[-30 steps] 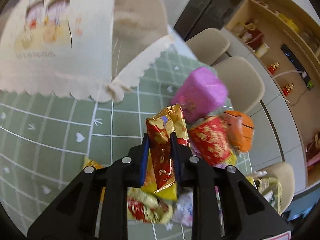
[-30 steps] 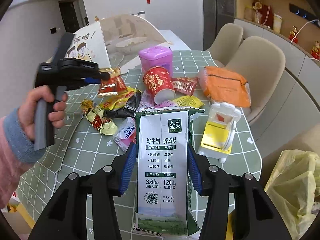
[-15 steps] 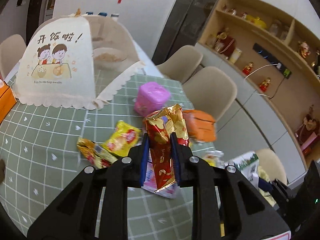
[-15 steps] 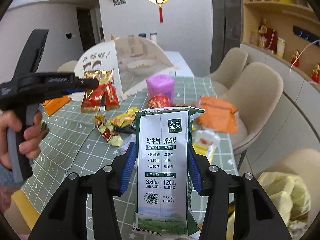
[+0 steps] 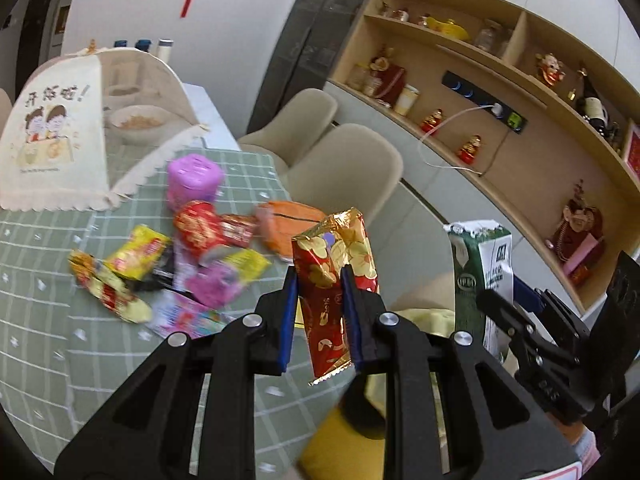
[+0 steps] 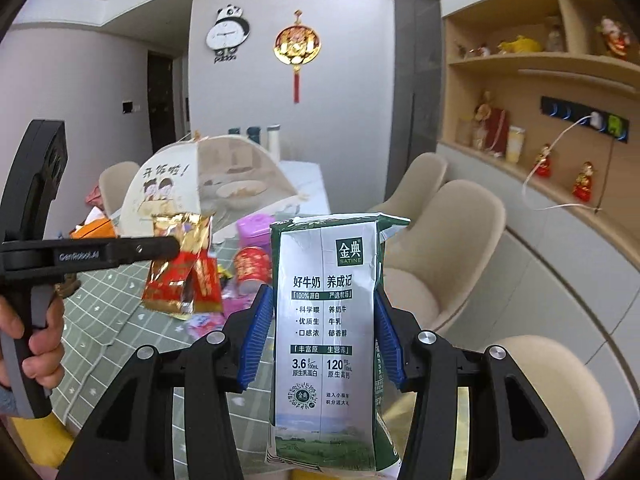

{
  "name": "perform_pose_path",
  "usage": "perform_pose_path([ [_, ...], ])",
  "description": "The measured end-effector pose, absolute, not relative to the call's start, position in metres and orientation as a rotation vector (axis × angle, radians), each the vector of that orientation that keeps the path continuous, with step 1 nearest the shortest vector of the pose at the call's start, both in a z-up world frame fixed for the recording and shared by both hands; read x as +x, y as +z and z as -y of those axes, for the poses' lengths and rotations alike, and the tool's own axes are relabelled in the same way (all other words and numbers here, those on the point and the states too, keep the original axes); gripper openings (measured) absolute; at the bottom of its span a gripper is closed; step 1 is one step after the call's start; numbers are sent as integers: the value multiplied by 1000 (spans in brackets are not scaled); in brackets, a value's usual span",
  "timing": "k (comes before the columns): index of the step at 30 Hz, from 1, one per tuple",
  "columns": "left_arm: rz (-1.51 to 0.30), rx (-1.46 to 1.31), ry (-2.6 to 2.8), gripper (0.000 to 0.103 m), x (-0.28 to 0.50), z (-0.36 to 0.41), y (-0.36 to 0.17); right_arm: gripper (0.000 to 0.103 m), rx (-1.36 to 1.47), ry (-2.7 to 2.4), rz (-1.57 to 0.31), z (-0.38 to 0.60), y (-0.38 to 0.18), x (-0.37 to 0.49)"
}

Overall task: Collect trash
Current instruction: 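Carry both items to the yellow trash bag and release them inside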

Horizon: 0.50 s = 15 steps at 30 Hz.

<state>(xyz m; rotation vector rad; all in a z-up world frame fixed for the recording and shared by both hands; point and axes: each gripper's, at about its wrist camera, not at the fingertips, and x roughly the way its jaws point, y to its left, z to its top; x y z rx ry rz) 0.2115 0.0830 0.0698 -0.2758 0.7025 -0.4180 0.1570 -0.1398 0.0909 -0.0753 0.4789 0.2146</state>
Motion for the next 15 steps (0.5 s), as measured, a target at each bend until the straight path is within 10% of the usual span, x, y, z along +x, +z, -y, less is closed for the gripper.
perform_pose_path([
  [15,-799,-249,-695,20,198,85,44,47,-28,-15,-447,301,87,109],
])
